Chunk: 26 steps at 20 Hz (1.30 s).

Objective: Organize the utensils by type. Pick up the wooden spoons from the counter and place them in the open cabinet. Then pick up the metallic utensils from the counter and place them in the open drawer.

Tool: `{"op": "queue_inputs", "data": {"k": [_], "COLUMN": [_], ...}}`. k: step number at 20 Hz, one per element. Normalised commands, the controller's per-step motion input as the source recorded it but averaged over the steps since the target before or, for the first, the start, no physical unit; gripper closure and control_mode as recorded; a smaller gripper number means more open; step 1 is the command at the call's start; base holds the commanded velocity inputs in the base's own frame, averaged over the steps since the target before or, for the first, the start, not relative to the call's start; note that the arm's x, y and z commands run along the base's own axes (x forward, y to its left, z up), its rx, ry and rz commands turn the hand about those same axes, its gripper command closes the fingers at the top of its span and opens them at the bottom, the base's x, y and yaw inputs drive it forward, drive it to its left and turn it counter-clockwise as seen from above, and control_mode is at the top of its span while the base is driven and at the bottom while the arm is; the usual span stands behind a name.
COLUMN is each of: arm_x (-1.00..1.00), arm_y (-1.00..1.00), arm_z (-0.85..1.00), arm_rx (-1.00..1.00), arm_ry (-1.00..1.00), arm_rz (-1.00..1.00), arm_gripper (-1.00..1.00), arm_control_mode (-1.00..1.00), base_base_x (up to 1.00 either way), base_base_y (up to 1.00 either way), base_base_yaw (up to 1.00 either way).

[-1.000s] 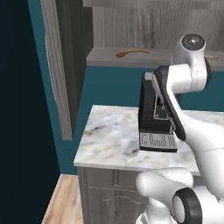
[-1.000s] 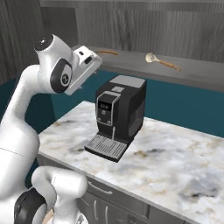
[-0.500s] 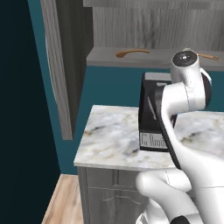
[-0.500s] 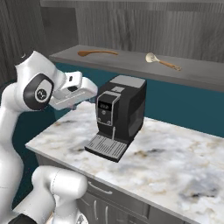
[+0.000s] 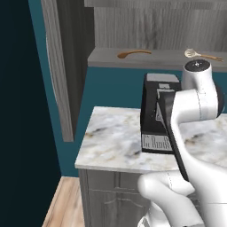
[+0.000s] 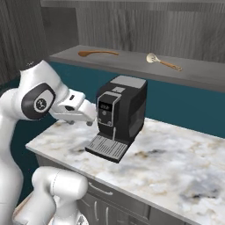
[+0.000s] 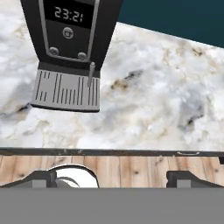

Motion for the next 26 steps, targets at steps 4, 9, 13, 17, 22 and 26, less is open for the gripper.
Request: {"op": "queue_inputs", "data": {"k": [4, 9, 13, 17, 22, 26], "arm_x": [-0.02, -0.03, 0.0, 0.0, 0.0, 0.0], "arm_y": [0.0, 0.0, 0.0, 0.0, 0.0, 0.0], "arm_z": [-0.02, -0.01, 0.0, 0.0, 0.0, 0.0], "arm_rx": [0.0, 0.0, 0.0, 0.0, 0.0, 0.0], "arm_ry": [0.0, 0.0, 0.0, 0.0, 0.0, 0.0], "arm_rz": [0.0, 0.0, 0.0, 0.0, 0.0, 0.0], "arm_gripper": [-1.0, -1.0, -1.0, -1.0, -1.0, -1.0], "arm_control_mode": [-1.0, 1.0, 1.0, 1.0, 1.0, 1.0], "base_base_x": [0.0, -0.75, -1.0, -0.81, -0.2, -0.03], "base_base_y": [0.0, -0.1, -0.23, -0.19, 0.01, 0.06], "base_base_yaw": [0.0, -0.08, -0.18, -0.39, -0.96, -1.0]}}
